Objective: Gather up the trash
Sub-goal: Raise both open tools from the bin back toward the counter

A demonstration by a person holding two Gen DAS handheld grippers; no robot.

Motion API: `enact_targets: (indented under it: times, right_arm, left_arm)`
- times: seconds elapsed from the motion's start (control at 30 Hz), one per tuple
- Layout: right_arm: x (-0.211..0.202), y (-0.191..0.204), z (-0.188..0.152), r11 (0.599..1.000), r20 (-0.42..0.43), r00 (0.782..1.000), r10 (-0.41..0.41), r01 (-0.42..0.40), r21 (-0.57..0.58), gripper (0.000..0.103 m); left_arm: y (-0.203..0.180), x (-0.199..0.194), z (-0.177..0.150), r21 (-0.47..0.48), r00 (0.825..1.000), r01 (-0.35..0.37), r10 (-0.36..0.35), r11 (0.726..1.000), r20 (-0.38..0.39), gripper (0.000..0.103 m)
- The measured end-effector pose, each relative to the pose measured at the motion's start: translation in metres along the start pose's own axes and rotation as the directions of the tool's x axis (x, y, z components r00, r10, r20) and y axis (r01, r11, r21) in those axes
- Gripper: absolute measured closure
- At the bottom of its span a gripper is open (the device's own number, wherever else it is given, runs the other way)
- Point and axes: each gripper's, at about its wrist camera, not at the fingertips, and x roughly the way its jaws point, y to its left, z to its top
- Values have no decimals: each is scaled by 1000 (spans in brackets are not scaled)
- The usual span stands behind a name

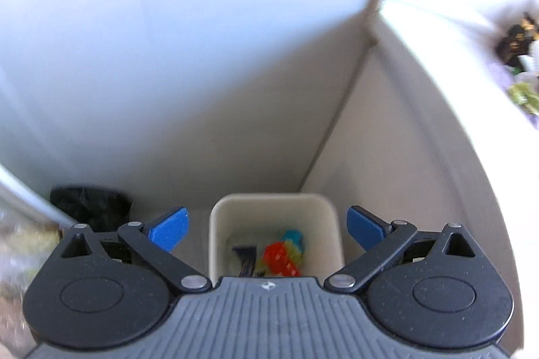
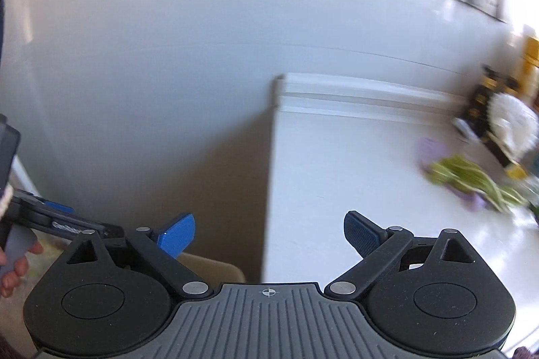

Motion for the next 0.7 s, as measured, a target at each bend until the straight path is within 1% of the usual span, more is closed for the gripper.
enact_targets:
  times: [0.1, 0.23, 0.3, 0.4, 0.5, 0.57, 0.7]
  right_arm:
    - [-13, -30, -4, 996, 18, 997, -74, 73, 46, 4]
    - [-20, -65, -9, 983, 15, 985, -173, 172, 65, 3]
    - [-23, -80, -13, 973, 3, 975, -220, 220, 64, 3]
    - [-26, -102, -24, 954, -11, 956, -294, 294, 64, 3]
    - [-24, -131, -37, 940, -44, 947, -318, 321, 116, 3]
    - [-21, -150, -45, 928, -79, 942, -327, 336, 160, 3]
    - [-15, -182, -58, 908, -132, 928, -349, 370, 199, 3]
  left_arm:
    - [-18, -8, 8, 43, 999, 36, -37, 998, 34, 1]
    - [-45, -16, 14, 109, 995, 65, -73, 992, 70, 1]
    - [-61, -19, 16, 147, 992, 80, -93, 986, 80, 1]
    - [-87, -22, 19, 205, 986, 111, -133, 972, 97, 1]
    - [-113, -24, 23, 268, 976, 152, -188, 951, 114, 1]
    - [-132, -22, 24, 317, 967, 179, -226, 931, 120, 1]
    - [-169, -16, 25, 397, 952, 232, -290, 888, 94, 1]
